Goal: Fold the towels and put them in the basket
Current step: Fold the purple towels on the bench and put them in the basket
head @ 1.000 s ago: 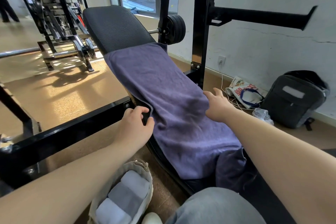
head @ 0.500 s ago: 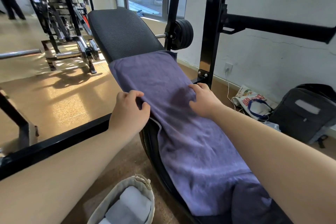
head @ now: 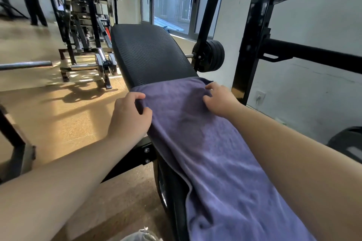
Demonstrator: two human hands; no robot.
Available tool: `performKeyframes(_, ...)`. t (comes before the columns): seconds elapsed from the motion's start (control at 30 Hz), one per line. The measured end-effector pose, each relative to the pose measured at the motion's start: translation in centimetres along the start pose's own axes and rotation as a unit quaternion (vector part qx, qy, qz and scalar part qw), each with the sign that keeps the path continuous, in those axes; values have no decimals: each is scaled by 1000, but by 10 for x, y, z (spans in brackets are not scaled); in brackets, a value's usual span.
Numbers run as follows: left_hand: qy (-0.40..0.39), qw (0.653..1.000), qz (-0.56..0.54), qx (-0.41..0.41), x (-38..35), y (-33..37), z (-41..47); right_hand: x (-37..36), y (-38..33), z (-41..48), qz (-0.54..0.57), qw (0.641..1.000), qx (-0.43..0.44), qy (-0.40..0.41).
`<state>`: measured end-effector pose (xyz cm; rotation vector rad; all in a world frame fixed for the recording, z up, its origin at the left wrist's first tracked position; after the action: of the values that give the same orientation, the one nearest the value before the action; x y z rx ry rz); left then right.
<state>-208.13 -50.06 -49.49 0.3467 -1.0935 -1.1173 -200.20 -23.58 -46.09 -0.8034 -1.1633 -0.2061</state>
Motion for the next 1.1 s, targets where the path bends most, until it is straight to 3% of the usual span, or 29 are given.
performKeyframes(0.23, 11, 998, 22, -56, 9, -7, 22, 0, -6, 45, 112, 993, -48, -7)
performKeyframes(0.4, 33, 997, 10, -64, 18, -13, 40, 7, -2, 60, 255, 961, -96, -43)
performKeyframes(0.53, 47, 997, 5, -69, 27, -14, 63, 16, -18, 73, 327, 941, -78, -28)
performKeyframes(0.93, 99, 990, 52, -84, 58, -8, 133, 15, -96, 105, 182, 981, 50, 31)
performKeyframes(1.1, 4, 993, 111, -31, 43, -21, 143, -12, -92, 117, 78, 996, -5, -40)
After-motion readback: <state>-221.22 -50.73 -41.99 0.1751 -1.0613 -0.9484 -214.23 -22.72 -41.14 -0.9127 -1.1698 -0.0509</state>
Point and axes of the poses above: each hand's wrist, its own z-axis towards the middle knuckle, its own x-axis out of the back of the hand, y = z × x, the point moved 4 cm from there along z, towards the middle knuckle, and after that the axes turned 6 degrees about -x, right-handed, at the moved point
